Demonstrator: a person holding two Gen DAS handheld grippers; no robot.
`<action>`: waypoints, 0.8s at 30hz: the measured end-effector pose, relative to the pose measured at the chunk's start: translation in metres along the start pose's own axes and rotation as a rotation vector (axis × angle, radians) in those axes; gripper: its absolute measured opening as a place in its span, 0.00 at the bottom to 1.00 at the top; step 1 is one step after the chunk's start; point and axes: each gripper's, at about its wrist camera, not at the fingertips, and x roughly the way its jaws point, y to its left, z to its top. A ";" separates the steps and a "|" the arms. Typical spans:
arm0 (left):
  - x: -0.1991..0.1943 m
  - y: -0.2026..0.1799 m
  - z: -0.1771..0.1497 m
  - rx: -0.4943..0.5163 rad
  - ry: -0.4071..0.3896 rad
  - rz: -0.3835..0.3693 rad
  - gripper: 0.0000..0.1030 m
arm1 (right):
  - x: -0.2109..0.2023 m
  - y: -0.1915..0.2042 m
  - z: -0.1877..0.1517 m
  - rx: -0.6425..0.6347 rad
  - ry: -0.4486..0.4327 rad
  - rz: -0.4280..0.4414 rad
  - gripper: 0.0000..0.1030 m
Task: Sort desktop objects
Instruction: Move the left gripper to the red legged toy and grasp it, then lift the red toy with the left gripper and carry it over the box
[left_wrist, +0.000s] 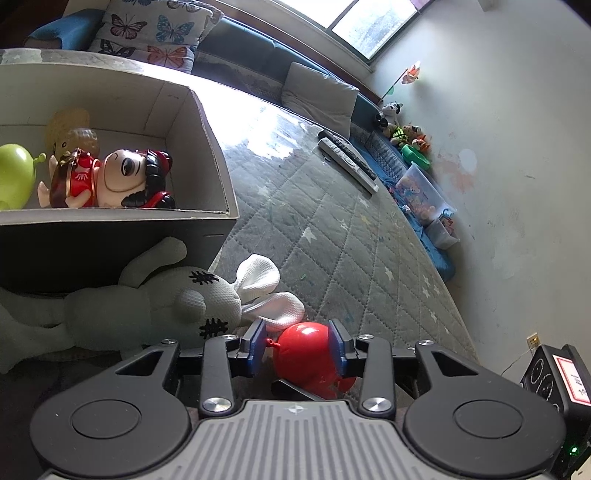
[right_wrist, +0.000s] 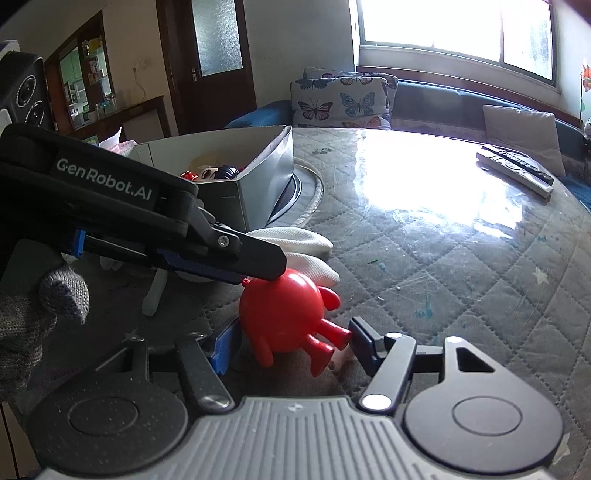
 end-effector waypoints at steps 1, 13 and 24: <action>0.000 0.001 0.000 -0.001 -0.003 -0.001 0.40 | 0.000 0.000 0.000 0.001 -0.001 -0.001 0.63; -0.005 0.009 -0.003 -0.066 0.002 -0.034 0.41 | -0.004 0.006 -0.002 -0.009 -0.004 -0.001 0.62; -0.008 0.014 -0.002 -0.136 0.004 -0.049 0.41 | -0.005 0.010 -0.005 -0.014 0.015 0.013 0.62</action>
